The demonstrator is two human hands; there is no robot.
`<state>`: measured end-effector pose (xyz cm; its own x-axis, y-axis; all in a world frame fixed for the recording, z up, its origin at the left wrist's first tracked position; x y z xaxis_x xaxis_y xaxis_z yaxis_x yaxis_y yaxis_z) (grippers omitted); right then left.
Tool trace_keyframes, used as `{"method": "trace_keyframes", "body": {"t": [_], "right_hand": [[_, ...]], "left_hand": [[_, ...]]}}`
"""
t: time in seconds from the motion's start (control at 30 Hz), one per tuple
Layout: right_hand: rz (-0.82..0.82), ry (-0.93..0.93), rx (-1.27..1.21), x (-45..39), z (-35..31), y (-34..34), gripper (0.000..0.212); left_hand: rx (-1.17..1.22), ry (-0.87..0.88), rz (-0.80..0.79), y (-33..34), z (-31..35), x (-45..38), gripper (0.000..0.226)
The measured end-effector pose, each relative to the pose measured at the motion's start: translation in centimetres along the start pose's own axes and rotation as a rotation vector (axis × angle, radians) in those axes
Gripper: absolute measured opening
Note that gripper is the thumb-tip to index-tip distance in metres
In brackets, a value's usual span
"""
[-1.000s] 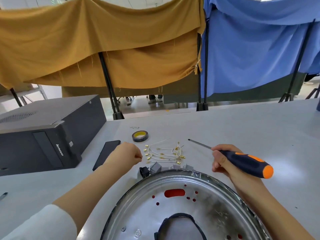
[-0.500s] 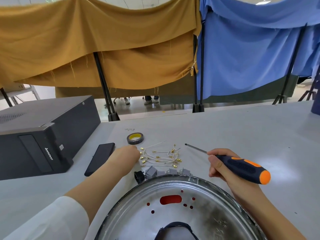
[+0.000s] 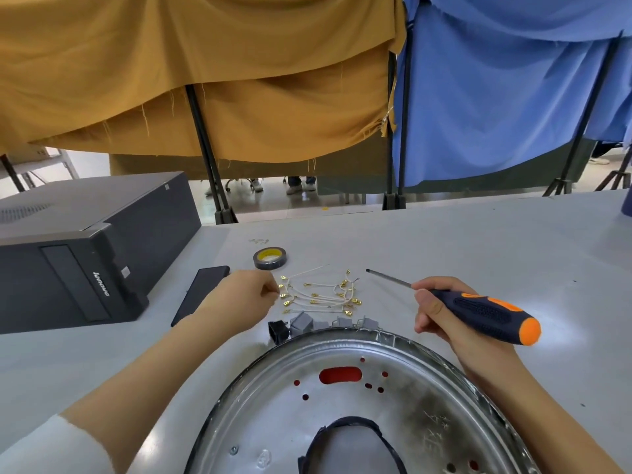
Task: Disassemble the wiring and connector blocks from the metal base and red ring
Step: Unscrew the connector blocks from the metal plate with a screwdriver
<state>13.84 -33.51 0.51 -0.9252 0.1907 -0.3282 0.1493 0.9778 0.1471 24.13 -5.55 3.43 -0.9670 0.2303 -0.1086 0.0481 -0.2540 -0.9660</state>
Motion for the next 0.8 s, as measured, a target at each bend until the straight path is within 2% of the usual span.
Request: {"method": "trace_keyframes", "body": {"t": [0.1, 0.17, 0.23, 0.37, 0.47, 0.57, 0.67, 0.8], "right_hand": [[-0.032, 0.002, 0.009, 0.1, -0.5, 0.4, 0.023], [-0.077, 0.020, 0.026, 0.3, -0.9, 0.8, 0.023], [-0.148, 0.044, 0.050, 0.6, -1.4, 1.4, 0.022], [-0.248, 0.086, 0.074, 1.6, -2.6, 2.1, 0.017], [-0.311, 0.063, 0.187, 1.9, -3.9, 2.5, 0.014], [-0.430, -0.031, 0.349, 2.0, -5.9, 3.6, 0.011], [-0.523, -0.109, 0.475, 2.2, -7.3, 5.2, 0.017], [-0.496, 0.016, 0.568, 2.3, -5.9, 5.9, 0.023]], "left_hand": [[0.227, 0.026, -0.170, -0.7, 1.4, 4.4, 0.026], [0.222, 0.029, -0.246, -0.8, 2.0, 6.8, 0.042], [0.236, 0.029, -0.265, -0.9, 2.3, 8.2, 0.049], [0.212, 0.150, -0.210, -0.7, 3.5, 9.3, 0.023], [0.191, 0.220, -0.118, -0.3, 4.5, 9.2, 0.013], [0.202, 0.292, -0.141, -0.2, 6.3, 8.6, 0.018], [0.203, 0.354, -0.159, -0.4, 7.9, 8.4, 0.023], [0.201, 0.212, -0.113, -1.0, 6.9, 9.4, 0.033]]}}
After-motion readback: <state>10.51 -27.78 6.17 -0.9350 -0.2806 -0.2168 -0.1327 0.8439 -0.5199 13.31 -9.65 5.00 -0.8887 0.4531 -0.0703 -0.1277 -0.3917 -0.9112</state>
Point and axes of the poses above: each hand's wrist, its own x-axis away from the middle knuckle, its own y-axis out of the palm, z = x × y, the point moved 5 cm from there along -x, towards the middle knuckle, and after that the axes turned 2 degrees about -x, right-handed, at the moved point
